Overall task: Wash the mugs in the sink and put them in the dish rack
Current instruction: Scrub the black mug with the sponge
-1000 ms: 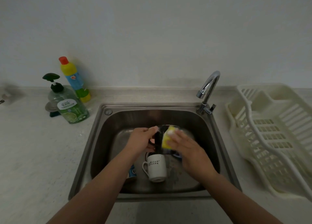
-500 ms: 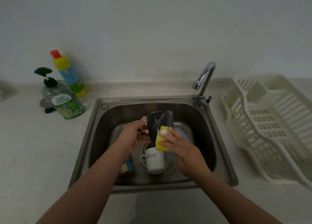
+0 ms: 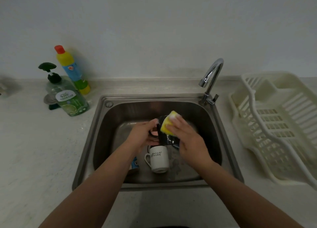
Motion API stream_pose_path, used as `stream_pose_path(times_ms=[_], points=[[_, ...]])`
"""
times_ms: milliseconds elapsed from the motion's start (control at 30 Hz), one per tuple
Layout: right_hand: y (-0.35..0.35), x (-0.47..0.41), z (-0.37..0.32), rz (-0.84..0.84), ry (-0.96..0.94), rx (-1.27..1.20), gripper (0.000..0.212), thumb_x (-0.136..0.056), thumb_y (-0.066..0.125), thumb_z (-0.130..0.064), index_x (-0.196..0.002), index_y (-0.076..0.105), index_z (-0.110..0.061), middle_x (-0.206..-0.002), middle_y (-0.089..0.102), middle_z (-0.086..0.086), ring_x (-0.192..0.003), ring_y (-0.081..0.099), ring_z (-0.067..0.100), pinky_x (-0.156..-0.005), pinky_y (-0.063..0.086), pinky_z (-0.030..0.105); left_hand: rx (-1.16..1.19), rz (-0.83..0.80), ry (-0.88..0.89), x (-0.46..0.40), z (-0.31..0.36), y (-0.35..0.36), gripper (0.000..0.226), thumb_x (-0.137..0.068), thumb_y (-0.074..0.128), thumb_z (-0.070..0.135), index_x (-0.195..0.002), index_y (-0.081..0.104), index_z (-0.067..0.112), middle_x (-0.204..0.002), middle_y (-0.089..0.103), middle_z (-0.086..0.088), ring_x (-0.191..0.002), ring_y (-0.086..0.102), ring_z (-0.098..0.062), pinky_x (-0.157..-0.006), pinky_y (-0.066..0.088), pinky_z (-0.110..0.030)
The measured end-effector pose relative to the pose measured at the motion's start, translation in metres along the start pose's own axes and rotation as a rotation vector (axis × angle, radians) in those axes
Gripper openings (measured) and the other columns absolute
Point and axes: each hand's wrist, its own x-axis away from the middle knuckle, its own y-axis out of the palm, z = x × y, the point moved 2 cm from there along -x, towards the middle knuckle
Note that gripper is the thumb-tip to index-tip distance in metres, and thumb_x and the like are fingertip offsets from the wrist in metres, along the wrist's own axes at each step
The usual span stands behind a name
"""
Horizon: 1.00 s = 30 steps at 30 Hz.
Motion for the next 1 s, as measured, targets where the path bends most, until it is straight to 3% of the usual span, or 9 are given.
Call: stream_pose_path(times_ms=[100,233,300,367,533,667,800,933,1000], points=[[0.006,0.019,0.008,-0.170,-0.366,0.117,0.047,-0.081,0.052,-0.005,-0.126,0.063,-0.015,-0.141,0.052,0.003,-0.139,0.036,0.021,-0.107,0.039,0.052,-0.095,0.067,0.017,0.000,0.003,-0.001,0.032,-0.096,0.061,0.030,-0.109,0.067,0.002,-0.094,0.072,-0.016,-0.068,0.072,-0.022,-0.053,0.056,-0.028],[0.006,0.000,0.013,-0.091,-0.121,0.140,0.074,-0.066,0.072,0.011,-0.133,0.056,-0.015,-0.144,0.049,0.003,-0.141,0.034,0.021,-0.107,0.040,0.054,-0.286,0.098,0.034,-0.002,0.004,-0.001,0.032,-0.096,0.060,0.033,-0.111,0.068,0.006,-0.095,0.071,-0.015,-0.069,0.072,-0.022,-0.053,0.057,-0.026],[0.014,0.001,-0.002,-0.127,-0.309,0.211,0.074,-0.053,0.081,0.011,-0.122,0.065,-0.011,-0.134,0.059,0.007,-0.132,0.046,0.026,-0.105,0.037,0.053,-0.266,0.097,0.014,-0.003,0.004,-0.002,0.031,-0.095,0.062,0.034,-0.109,0.069,0.007,-0.094,0.072,-0.017,-0.070,0.073,-0.025,-0.056,0.058,-0.030],[0.017,0.018,0.002,-0.221,-0.512,0.221,0.065,-0.058,0.080,0.007,-0.118,0.067,-0.013,-0.132,0.061,0.005,-0.131,0.048,0.024,-0.106,0.039,0.048,-0.260,0.093,0.008,-0.006,0.002,-0.005,0.031,-0.094,0.063,0.033,-0.107,0.070,0.006,-0.093,0.072,-0.017,-0.070,0.072,-0.024,-0.058,0.059,-0.032],[0.005,-0.003,0.012,-0.113,-0.249,0.197,0.064,-0.070,0.063,0.006,-0.131,0.057,-0.013,-0.140,0.053,0.006,-0.139,0.036,0.026,-0.108,0.039,0.051,-0.211,0.054,-0.009,-0.011,-0.003,-0.008,0.033,-0.096,0.061,0.034,-0.115,0.067,0.008,-0.098,0.071,-0.015,-0.073,0.074,-0.026,-0.061,0.059,-0.033],[0.007,0.023,0.009,-0.289,-0.504,0.191,0.073,-0.065,0.076,0.004,-0.132,0.055,-0.016,-0.143,0.051,0.003,-0.140,0.033,0.020,-0.111,0.030,0.046,-0.146,0.013,-0.004,-0.012,-0.006,-0.014,0.029,-0.097,0.058,0.033,-0.111,0.068,0.009,-0.104,0.071,-0.016,-0.081,0.074,-0.029,-0.067,0.059,-0.037],[-0.004,-0.003,0.020,-0.104,-0.128,0.089,0.079,-0.074,0.064,0.012,-0.143,0.043,-0.019,-0.153,0.034,-0.003,-0.146,0.021,0.015,-0.113,0.032,0.045,-0.090,-0.021,-0.006,-0.012,-0.007,-0.012,0.031,-0.098,0.056,0.035,-0.099,0.069,0.007,-0.096,0.071,-0.013,-0.081,0.073,-0.031,-0.067,0.059,-0.039],[0.002,0.019,0.011,-0.279,-0.400,0.094,0.062,-0.081,0.052,-0.002,-0.141,0.046,-0.016,-0.151,0.039,0.002,-0.145,0.025,0.018,-0.116,0.027,0.042,-0.061,-0.033,-0.021,-0.009,-0.006,-0.015,0.039,-0.097,0.055,0.038,-0.107,0.068,0.003,-0.094,0.068,-0.014,-0.085,0.071,-0.033,-0.073,0.059,-0.042],[-0.002,0.009,0.020,-0.182,-0.290,0.027,0.065,-0.083,0.051,0.006,-0.143,0.044,-0.016,-0.152,0.037,0.001,-0.146,0.024,0.014,-0.117,0.027,0.041,-0.066,-0.037,-0.030,-0.009,-0.008,-0.016,0.043,-0.098,0.053,0.038,-0.113,0.065,-0.001,-0.097,0.067,-0.016,-0.087,0.070,-0.035,-0.076,0.059,-0.045]])
